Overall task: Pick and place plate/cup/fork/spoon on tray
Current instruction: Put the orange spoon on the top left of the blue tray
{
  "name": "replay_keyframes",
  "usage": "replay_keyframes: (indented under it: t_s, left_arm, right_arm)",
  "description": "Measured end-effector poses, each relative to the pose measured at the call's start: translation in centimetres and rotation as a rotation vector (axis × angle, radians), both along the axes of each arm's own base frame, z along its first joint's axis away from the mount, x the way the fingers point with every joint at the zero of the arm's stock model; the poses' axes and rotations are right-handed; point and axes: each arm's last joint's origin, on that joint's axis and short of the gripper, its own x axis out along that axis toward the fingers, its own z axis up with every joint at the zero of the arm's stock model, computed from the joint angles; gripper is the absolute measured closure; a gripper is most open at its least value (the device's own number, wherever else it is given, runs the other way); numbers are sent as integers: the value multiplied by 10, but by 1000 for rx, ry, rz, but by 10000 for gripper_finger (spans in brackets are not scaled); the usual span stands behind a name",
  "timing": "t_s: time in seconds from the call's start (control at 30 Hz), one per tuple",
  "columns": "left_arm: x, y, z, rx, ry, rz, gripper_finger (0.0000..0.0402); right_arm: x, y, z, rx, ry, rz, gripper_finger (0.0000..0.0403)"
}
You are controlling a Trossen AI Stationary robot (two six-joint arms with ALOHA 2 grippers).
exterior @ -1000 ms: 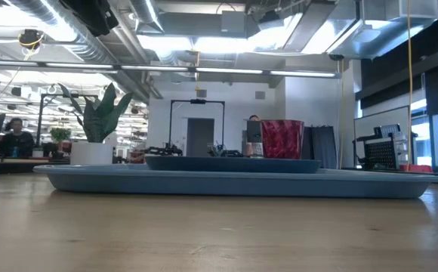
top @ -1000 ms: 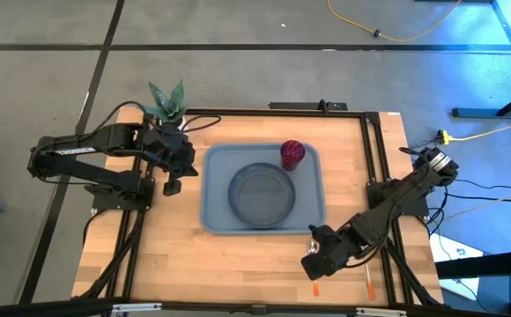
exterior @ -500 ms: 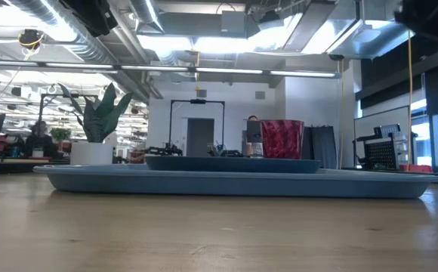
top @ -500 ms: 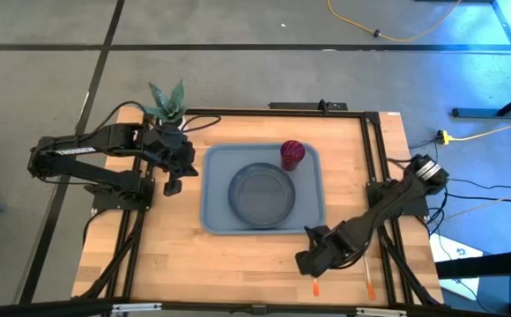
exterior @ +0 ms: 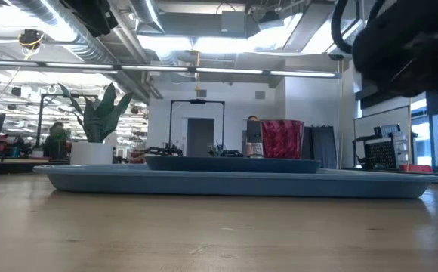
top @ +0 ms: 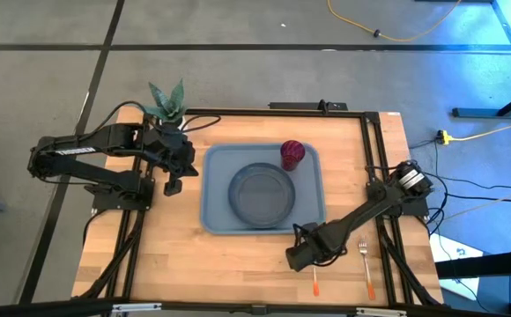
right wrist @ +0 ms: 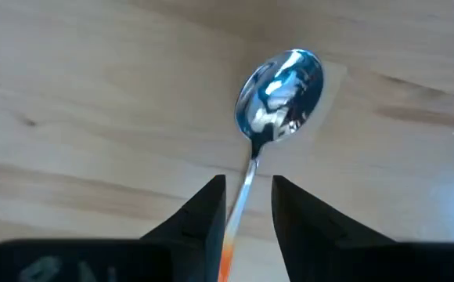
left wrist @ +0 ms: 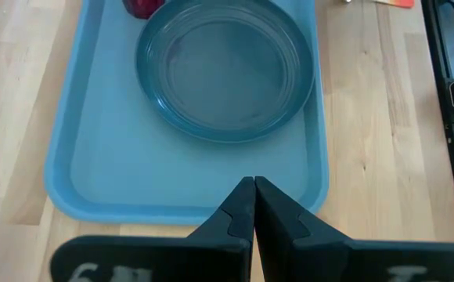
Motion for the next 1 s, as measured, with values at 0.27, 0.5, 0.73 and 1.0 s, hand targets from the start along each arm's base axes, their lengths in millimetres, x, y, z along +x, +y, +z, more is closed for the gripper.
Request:
replay_keyframes:
  t_s: [0.27,0.5,0.73,1.0]
  left_arm:
    - [0,0,0,-1,0,0,401]
    - [0,0,0,-1,0,1,401]
    - [0,0,0,-1,0,1,401]
    - [0,0,0,-2,0,2,401]
  right_arm:
    - [5,5,-14,43,31,-7,296]
    - [4,6,-15,27,35,-41,296]
    - [4,5,-15,14,35,-42,296]
    - [1,6,-15,0,52,-83,296]
